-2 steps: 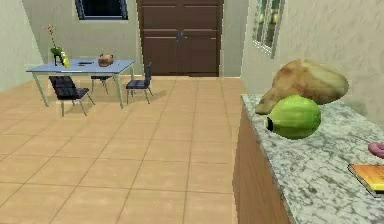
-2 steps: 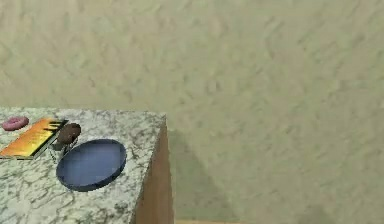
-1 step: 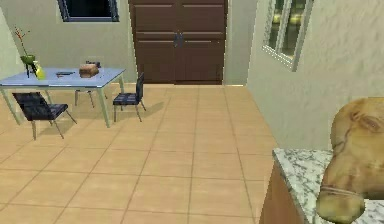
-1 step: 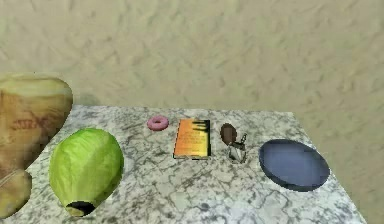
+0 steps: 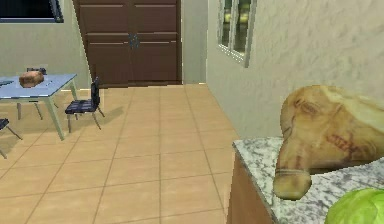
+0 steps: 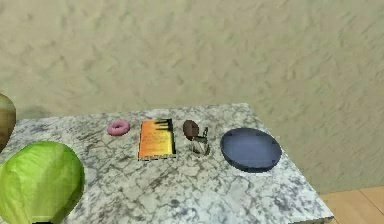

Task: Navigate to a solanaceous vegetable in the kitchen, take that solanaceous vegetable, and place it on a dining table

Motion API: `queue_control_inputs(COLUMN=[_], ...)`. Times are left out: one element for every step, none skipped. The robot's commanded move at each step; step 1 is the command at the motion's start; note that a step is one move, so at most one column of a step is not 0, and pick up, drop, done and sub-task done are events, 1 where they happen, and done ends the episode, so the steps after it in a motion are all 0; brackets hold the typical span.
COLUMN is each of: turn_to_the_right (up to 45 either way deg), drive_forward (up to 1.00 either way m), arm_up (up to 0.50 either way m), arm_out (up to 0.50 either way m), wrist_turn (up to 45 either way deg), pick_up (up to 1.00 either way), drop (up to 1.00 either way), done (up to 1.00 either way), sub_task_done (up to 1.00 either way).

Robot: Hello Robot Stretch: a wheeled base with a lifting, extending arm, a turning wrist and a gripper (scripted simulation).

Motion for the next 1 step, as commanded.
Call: queue_control_inputs(turn_to_the_right=[0.0], drive_forward=[0.00], arm_up=[0.50], arm_out=[0.00], wrist_turn=[0.0], pick_up=[0.00], drop=[0.00], done=[0.00], sub_task_done=[0.00])
